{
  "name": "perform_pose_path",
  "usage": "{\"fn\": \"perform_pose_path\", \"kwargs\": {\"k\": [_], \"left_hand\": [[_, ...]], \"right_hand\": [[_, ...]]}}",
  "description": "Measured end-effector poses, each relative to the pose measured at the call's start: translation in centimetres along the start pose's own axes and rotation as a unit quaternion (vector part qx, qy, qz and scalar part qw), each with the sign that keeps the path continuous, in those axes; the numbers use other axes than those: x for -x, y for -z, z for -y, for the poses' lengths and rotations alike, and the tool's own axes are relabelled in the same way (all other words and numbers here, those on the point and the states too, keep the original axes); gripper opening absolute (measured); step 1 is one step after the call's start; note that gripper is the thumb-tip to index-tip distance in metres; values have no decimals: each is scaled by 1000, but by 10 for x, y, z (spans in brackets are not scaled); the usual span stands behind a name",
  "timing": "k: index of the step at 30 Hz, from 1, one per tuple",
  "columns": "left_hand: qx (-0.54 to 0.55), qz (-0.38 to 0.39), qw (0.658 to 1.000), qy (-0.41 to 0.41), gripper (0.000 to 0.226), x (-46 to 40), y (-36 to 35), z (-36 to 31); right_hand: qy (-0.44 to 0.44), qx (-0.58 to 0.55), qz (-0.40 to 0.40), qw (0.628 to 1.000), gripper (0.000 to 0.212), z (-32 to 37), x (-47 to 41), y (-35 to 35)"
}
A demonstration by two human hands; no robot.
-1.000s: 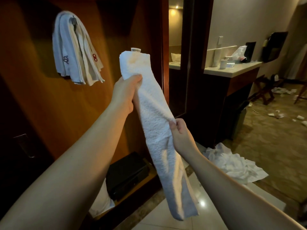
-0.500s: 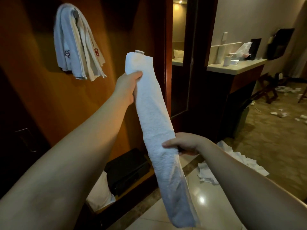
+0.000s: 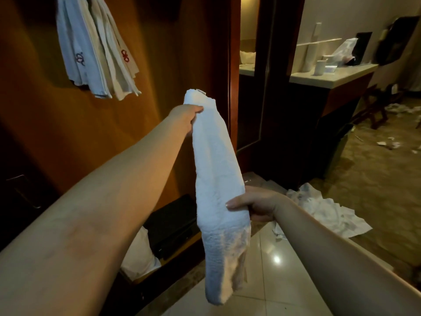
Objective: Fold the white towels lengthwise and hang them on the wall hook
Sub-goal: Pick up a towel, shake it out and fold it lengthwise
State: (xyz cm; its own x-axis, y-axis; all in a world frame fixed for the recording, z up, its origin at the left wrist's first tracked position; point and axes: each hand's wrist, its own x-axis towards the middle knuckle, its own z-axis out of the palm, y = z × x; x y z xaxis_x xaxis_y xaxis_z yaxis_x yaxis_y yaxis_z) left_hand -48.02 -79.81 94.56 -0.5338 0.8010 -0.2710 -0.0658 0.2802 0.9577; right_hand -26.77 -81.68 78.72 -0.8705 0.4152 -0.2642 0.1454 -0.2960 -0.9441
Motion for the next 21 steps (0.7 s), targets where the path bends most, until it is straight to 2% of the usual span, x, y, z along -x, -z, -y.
{"fn": "perform_pose_path", "kwargs": {"k": [5, 8, 9, 11, 12, 14, 18, 21], "left_hand": [[-9, 6, 999, 35, 47, -21, 4, 8], [-19, 72, 996, 49, 46, -31, 12, 30], [-23, 95, 994, 52, 50, -32, 15, 38], [-62, 131, 987, 64, 61, -35, 25, 54], [-82, 135, 986, 60, 58, -32, 31, 61], [-61, 112, 991, 28, 47, -26, 42, 73], [11, 26, 998, -58, 44, -2, 59, 98], [20, -78, 993, -89, 33, 10, 66, 115]], "right_hand": [[21, -7, 15, 1000, 43, 14, -15, 4], [28, -51, 24, 998, 41, 22, -25, 8], [33, -62, 15, 997, 46, 27, -30, 10], [47, -77, -28, 996, 70, 38, -40, 11], [58, -88, -49, 993, 82, 43, -45, 10], [79, -112, -76, 988, 90, 52, -57, 6], [110, -134, -152, 973, 62, 67, -80, -6], [131, -98, -202, 966, 48, 88, -95, -24]]}}
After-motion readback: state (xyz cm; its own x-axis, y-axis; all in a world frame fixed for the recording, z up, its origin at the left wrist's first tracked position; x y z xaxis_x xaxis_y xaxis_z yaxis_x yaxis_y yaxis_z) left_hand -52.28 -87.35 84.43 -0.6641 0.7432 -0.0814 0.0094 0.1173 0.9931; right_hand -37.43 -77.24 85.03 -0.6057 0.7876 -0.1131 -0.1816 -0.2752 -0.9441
